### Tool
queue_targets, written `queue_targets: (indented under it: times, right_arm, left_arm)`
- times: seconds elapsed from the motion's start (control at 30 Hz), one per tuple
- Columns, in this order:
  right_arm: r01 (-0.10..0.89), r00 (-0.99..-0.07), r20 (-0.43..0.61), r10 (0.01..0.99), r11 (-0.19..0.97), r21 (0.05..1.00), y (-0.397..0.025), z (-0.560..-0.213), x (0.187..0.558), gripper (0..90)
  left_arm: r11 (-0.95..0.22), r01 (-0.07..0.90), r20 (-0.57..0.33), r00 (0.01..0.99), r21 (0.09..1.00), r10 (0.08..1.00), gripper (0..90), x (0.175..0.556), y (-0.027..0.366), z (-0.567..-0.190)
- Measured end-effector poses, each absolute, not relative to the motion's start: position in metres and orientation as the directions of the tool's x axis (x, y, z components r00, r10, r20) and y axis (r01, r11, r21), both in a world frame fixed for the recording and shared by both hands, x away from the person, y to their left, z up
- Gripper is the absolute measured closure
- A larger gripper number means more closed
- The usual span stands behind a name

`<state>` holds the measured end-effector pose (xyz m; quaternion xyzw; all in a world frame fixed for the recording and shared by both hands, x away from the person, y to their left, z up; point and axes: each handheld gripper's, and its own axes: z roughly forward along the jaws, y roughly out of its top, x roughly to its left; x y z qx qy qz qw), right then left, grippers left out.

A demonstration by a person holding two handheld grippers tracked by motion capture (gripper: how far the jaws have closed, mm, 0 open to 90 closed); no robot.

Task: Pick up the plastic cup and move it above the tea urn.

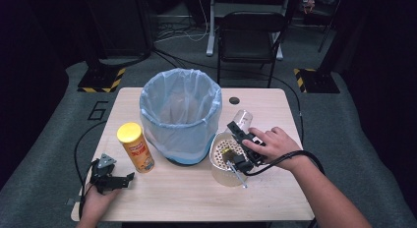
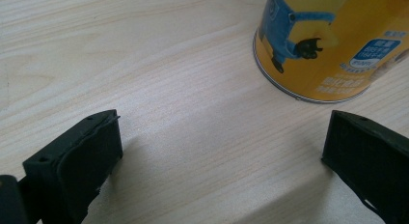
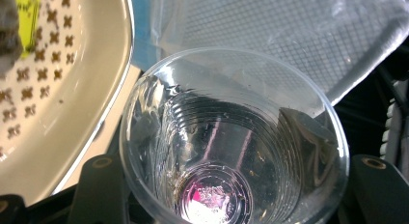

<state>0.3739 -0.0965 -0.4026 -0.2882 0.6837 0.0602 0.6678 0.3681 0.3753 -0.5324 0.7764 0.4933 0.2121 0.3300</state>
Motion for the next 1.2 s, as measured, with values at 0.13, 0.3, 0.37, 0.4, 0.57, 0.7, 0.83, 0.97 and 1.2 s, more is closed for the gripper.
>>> queue_targets:
  times: [0.13,0.3,0.37,0.4,0.57,0.7,0.83,0.97,1.2]
  right_arm:
    - [-0.484,-0.055,-0.98,-0.192,0.864,-0.142,-0.096,-0.392,0.374,36.2]
    - [-0.478,-0.173,-0.981,-0.091,0.878,0.003,-0.096,-0.377,0.375,36.1]
    - [-0.467,-0.23,-0.972,-0.048,0.882,0.067,-0.097,-0.373,0.376,36.1]
    - [-0.46,-0.258,-0.966,-0.023,0.882,0.102,-0.097,-0.371,0.377,36.0]
    - [-0.415,-0.401,-0.91,0.106,0.864,0.284,-0.101,-0.357,0.382,35.8]
    - [-0.341,-0.509,-0.83,0.228,0.832,0.438,-0.108,-0.341,0.387,35.6]
    - [-0.261,-0.606,-0.723,0.332,0.776,0.575,-0.116,-0.327,0.393,35.3]
    - [-0.173,-0.704,-0.577,0.413,0.689,0.704,-0.123,-0.32,0.4,35.0]
    - [-0.095,-0.771,-0.446,0.455,0.61,0.787,-0.129,-0.321,0.413,35.0]
  left_arm:
    - [-0.29,0.626,0.001,0.419,0.724,0.908,0.0,0.368,0.375,-0.533]
    - [-0.29,0.626,0.001,0.419,0.724,0.908,0.0,0.368,0.375,-0.533]
    - [-0.293,0.626,0.003,0.421,0.722,0.907,0.0,0.368,0.375,-0.532]
    - [-0.293,0.626,0.003,0.421,0.723,0.907,0.0,0.368,0.375,-0.532]
    - [-0.29,0.626,0.002,0.419,0.724,0.908,0.1,0.368,0.375,-0.533]
    - [-0.285,0.625,0.0,0.414,0.727,0.91,0.2,0.368,0.375,-0.533]
    - [-0.282,0.625,-0.002,0.413,0.727,0.911,0.3,0.367,0.375,-0.533]
    - [-0.282,0.625,-0.001,0.413,0.727,0.911,0.3,0.367,0.375,-0.533]
    - [-0.284,0.626,-0.001,0.414,0.727,0.91,0.2,0.368,0.375,-0.533]
